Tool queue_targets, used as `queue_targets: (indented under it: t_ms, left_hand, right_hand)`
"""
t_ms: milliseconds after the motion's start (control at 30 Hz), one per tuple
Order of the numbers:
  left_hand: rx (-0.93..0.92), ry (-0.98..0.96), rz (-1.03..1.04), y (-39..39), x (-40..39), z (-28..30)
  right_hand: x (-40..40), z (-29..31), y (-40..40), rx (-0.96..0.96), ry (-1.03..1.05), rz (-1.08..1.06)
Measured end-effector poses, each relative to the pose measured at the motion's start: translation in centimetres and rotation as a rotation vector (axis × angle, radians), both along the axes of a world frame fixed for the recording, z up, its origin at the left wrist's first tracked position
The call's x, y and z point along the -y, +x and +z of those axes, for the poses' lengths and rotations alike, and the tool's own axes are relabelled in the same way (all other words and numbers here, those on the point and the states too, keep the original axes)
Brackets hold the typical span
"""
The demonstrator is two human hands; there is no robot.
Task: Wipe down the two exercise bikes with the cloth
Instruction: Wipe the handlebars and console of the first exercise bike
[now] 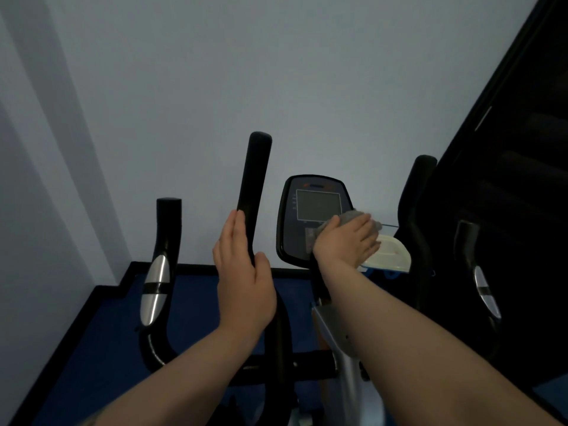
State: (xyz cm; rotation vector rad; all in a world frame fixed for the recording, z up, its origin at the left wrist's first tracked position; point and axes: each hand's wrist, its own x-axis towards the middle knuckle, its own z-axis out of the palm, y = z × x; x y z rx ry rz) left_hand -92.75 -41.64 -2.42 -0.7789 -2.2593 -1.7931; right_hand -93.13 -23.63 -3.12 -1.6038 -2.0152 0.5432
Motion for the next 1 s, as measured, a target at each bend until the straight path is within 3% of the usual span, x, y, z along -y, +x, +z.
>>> queue_targets:
  t_ms: [133,333,433,500,533,633,700,900,1000]
  left_hand:
    - [-0.004,0.014,0.016,-0.1,-0.2,-0.1]
    - [-0.004,0.01,0.005,-0.1,-0.2,-0.1]
    - [-0.018,0.005,0.011,-0.2,-0.2,-0.1]
    - [-0.021,0.008,0.007,-0.1,-0.1,-0.1]
    - [-0.026,0.009,0.008,-0.1,-0.1,-0.1]
    - [-0.029,0.01,0.025,-0.1,-0.2,-0.1]
    - [-0.025,0.012,0.027,0.0,-0.1,0.0]
    - [-0.03,0.001,0.016,0.1,-0.1,0.5]
    - [-0.029,-0.014,0.019,0.1,-0.1,0.5]
  right_hand:
    - [0.4,-1.7,0.7,0.123,0.213,0.199]
    - [-0.8,1.1,-1.3,0.108,0.181,0.217]
    - [0.8,-0.3,0.8,0.177,0.42,0.698]
    - [-0.5,-0.4,2.0,0.218,0.457,0.873]
    - [-1.4,-0.3,1.6,0.203,0.447,0.831]
    - [-1.8,1.2,-2.3,0.118,0.274,0.41]
    - [-1.0,2.2,-4.9,0.097,0.196,0.291]
    - [-0.2,1.4,-2.5,0.207,0.433,0.909]
    - [0.1,0.3,1.4,0.202,0.443,1.066]
